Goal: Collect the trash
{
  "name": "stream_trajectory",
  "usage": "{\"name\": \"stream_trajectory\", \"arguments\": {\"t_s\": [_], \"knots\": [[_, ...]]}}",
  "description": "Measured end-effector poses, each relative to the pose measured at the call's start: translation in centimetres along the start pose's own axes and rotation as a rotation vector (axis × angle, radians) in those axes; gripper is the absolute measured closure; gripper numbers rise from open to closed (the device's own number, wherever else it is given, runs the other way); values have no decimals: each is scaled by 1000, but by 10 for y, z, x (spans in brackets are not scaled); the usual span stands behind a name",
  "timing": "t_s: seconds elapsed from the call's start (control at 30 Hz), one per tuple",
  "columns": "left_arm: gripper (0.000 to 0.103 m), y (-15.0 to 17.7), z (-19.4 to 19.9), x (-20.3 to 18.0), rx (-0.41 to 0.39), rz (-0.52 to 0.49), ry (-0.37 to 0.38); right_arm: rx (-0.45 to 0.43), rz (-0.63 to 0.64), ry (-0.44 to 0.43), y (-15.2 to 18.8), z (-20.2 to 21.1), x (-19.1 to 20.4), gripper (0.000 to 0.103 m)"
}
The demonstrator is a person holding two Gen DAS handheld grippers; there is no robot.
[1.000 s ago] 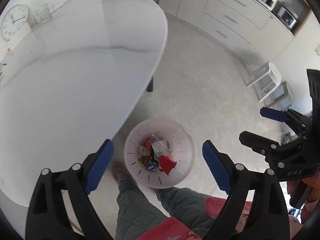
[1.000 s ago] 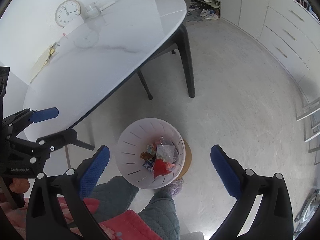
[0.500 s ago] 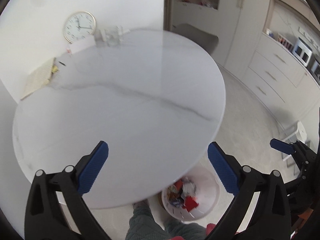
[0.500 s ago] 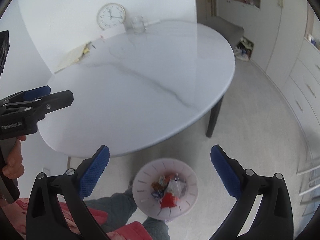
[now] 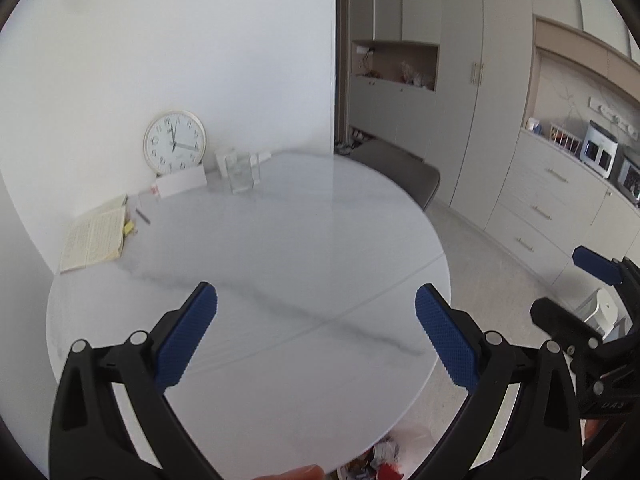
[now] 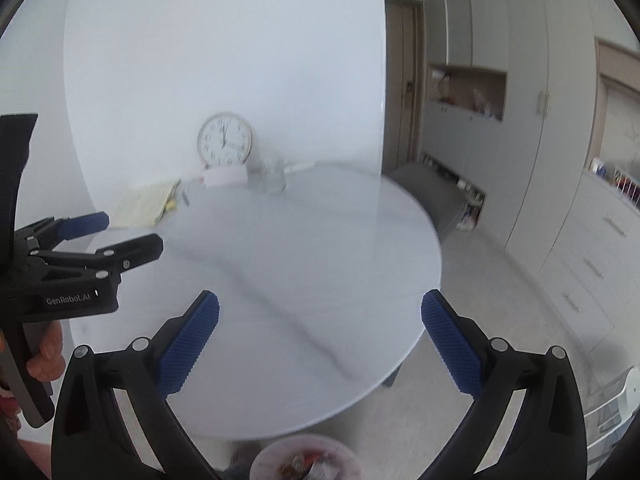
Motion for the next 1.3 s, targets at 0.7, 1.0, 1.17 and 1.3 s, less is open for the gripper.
{"name": "stream_trajectory", "arguments": {"t_s": [0.7,1.0,1.17,1.3], "knots": [[8,-72,-7,15,-57,42,-65,-46,-143,96,-75,-20,-25,2],[8,-70,-21,16,-18,54,-52,17,-125,94,-59,-33,-17,2],[8,-69,-24,16,-8,65,-47,28,-125,96,-58,-35,-17,2],[8,-68,-26,16,-3,70,-47,31,-127,94,-57,-36,-17,2]]}}
Point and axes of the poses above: each gripper's, at about its wrist camera, not at the fingertips, and z roughly against the way its jaws point, x to its left, y to its underside, the point moved 1 cm from there along -z, roughly the way its jaws point, and after that the axes turned 5 degrees about y, right-handed, at the moved point
